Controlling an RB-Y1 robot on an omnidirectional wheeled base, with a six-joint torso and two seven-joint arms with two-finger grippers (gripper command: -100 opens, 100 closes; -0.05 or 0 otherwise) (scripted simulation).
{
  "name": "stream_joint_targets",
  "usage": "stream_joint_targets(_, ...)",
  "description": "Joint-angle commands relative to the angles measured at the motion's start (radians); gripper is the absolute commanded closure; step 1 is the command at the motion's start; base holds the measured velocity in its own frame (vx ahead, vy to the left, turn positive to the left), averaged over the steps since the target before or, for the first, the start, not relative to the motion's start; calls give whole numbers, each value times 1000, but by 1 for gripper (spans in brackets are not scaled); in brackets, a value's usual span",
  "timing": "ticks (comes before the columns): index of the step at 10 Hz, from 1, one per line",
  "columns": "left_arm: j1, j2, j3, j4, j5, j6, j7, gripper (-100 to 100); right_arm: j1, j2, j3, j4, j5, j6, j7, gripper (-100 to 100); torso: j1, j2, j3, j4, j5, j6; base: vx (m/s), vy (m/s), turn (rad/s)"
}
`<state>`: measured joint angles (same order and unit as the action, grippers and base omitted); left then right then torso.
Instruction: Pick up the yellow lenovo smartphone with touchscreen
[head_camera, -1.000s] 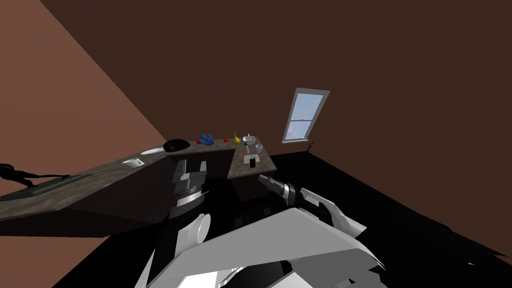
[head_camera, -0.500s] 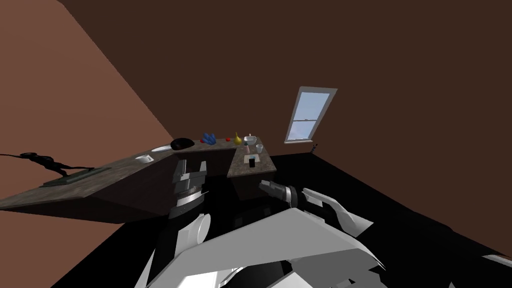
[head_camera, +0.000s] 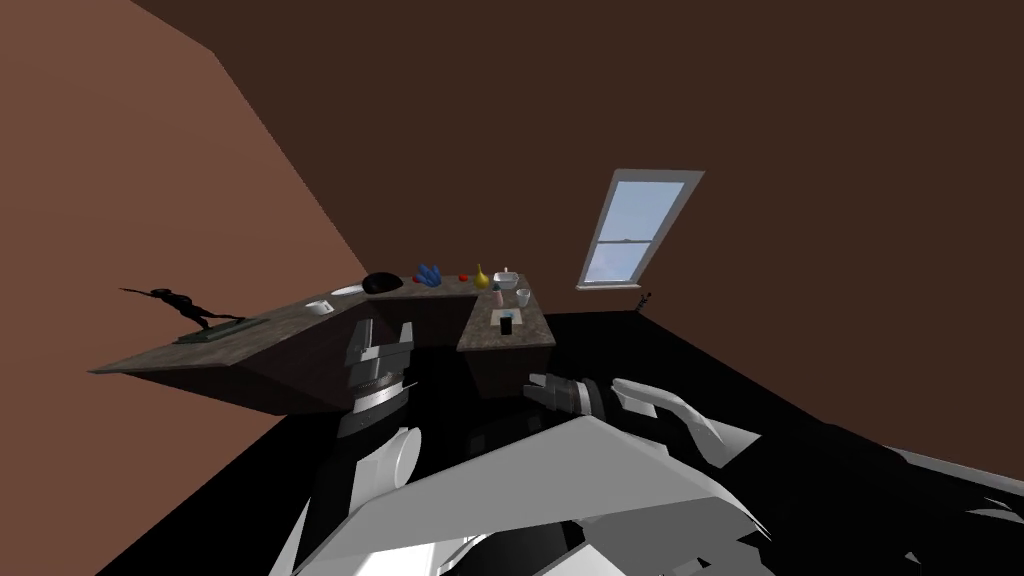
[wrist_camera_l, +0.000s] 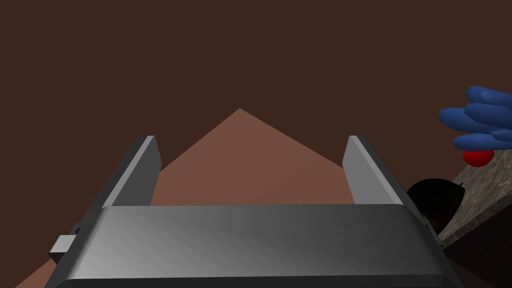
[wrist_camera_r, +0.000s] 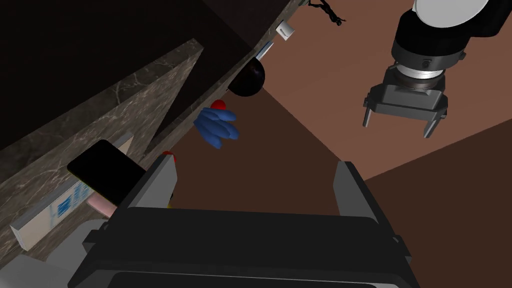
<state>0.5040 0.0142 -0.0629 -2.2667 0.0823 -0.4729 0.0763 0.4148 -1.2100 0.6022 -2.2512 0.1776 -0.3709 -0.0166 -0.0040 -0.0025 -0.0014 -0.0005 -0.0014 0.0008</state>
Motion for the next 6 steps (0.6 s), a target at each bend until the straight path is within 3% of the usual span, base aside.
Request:
stream_joint_targets(1,0,0,0,0,0,0,0,0,-5,-38,4,2,0,2,-4,-100,0,0,0,0,0,0,-6,-32,-27)
stream_joint_targets(2,0,0,0,0,0,0,0,0,-14,-75,40,11,16,8,-7,-100,2,0,0,0,0,0,-8,-32,283)
stream_joint_targets(4,0,0,0,0,0,0,0,0,-14,-124,40,11,16,8,-7,-100,2,0,0,0,0,0,-7,-33,49)
stream_joint_targets(5,0,0,0,0,0,0,0,0,-24,-165,75,21,33,12,-12,-100,3,0,0,0,1,0,-7,-27,272)
stream_joint_targets(6,0,0,0,0,0,0,0,0,-24,-200,75,21,33,12,-12,-100,3,0,0,0,1,-1,-6,-39,158)
